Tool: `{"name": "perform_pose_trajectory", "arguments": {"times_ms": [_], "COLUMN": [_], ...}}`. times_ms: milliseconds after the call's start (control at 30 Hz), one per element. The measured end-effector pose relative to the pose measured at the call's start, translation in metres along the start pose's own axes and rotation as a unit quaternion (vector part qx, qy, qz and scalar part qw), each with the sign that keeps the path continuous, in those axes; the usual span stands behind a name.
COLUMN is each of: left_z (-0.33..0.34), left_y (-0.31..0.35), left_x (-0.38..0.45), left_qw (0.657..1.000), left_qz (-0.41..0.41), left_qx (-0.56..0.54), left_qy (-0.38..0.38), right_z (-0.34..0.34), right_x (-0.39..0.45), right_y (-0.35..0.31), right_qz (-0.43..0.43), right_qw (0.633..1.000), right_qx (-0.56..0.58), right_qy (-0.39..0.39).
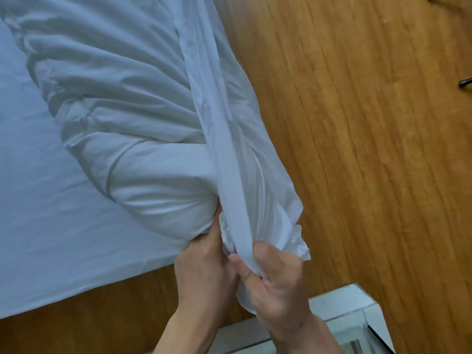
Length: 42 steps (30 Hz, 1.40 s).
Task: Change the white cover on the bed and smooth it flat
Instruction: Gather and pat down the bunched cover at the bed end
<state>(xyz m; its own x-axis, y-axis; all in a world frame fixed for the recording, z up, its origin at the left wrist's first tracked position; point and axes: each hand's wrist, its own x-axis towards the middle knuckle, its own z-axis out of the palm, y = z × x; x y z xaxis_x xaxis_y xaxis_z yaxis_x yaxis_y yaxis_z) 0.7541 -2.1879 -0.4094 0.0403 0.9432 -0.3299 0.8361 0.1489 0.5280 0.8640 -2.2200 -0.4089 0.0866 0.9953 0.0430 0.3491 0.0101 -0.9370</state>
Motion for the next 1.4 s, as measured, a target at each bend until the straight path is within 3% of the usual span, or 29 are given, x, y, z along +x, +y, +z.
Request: {"name": "perform_pose_trajectory", "arguments": {"times_ms": [133,233,333,400,467,533,600,633,700,733,800,867,933,967,1133,1400], "left_z": [-0.005,-0.011,-0.029,-0.049,-0.071,-0.088,-0.104,-0.107,-0.099,-0.089,-0.059,-0.034,-0.016,-0.01,0.003,-0.003], "left_y": [0.014,0.012,-0.014,-0.036,-0.057,-0.069,-0.06,-0.049,-0.01,0.012,0.041,0.055,0.051,0.045,0.023,0.004], "left_x": [0.025,0.052,0.049,0.033,0.014,0.002,0.003,0.01,0.038,0.058,0.103,0.145,0.165,0.17,0.181,0.17], "left_qw": [0.998,0.994,0.988,0.951,0.922,0.944,0.98,0.974,0.92,0.884,0.819,0.743,0.685,0.673,0.676,0.707], "left_qz": [0.028,0.087,0.064,0.041,0.042,0.09,0.172,0.225,0.376,0.448,0.52,0.489,0.426,0.423,0.435,0.464], "left_qx": [0.051,0.054,-0.097,-0.23,-0.263,-0.193,-0.061,0.005,0.094,0.13,0.222,0.388,0.491,0.497,0.467,0.44], "left_qy": [-0.001,-0.047,-0.103,-0.203,-0.282,-0.25,-0.078,0.002,0.061,0.039,-0.093,-0.242,-0.33,-0.348,-0.368,-0.301], "right_z": [0.004,0.008,0.017,0.027,0.039,0.046,0.049,0.05,0.05,0.051,0.052,0.052,0.051,0.051,0.054,0.063], "right_x": [-0.006,-0.008,-0.012,-0.018,-0.024,-0.026,-0.027,-0.029,-0.031,-0.031,-0.032,-0.034,-0.034,-0.035,-0.035,-0.037], "right_y": [0.005,0.009,0.012,0.014,0.016,0.016,0.018,0.019,0.02,0.019,0.019,0.023,0.029,0.032,0.045,0.042], "right_qz": [-0.035,-0.031,-0.031,-0.06,-0.064,-0.067,-0.082,-0.09,-0.094,-0.096,-0.102,-0.112,-0.119,-0.119,-0.136,-0.093], "right_qw": [0.998,0.998,0.994,0.979,0.97,0.967,0.961,0.959,0.96,0.96,0.958,0.956,0.957,0.958,0.952,0.967], "right_qx": [-0.043,-0.058,-0.099,-0.164,-0.199,-0.217,-0.238,-0.244,-0.239,-0.237,-0.24,-0.245,-0.24,-0.234,-0.242,-0.205], "right_qy": [0.012,0.016,-0.043,-0.101,-0.123,-0.117,-0.113,-0.11,-0.115,-0.118,-0.12,-0.113,-0.111,-0.115,-0.124,-0.116]}}
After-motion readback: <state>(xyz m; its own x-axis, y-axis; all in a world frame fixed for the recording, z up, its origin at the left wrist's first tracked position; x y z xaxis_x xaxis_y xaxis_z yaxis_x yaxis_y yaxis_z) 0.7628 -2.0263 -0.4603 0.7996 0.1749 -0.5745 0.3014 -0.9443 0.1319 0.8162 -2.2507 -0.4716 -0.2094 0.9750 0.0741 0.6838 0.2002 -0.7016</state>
